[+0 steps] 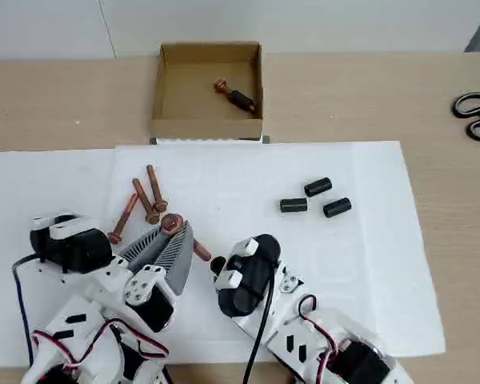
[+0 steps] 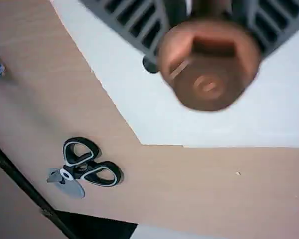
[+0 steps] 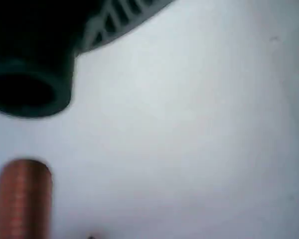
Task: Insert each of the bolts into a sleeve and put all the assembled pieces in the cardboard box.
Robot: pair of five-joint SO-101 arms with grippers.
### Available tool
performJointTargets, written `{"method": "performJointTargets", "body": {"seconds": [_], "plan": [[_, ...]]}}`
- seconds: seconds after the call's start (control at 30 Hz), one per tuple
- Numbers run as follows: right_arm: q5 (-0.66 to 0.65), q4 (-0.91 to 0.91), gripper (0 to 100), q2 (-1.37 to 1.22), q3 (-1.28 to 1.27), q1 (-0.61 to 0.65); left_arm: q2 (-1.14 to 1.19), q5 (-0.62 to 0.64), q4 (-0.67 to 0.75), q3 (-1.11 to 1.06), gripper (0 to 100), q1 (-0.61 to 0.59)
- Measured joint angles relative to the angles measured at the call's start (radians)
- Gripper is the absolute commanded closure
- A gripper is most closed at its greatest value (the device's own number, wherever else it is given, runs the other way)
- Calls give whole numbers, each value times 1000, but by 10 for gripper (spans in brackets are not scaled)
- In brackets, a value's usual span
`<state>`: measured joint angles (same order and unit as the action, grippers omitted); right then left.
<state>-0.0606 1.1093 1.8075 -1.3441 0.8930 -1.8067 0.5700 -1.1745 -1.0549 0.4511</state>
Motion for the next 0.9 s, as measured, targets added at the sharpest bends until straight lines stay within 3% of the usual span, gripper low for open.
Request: {"method": "performJointTargets", "body": {"seconds": [0.9], "plan": [[0,-55,996,0,-2,2,0,-21,-41,-83,994,164]]}}
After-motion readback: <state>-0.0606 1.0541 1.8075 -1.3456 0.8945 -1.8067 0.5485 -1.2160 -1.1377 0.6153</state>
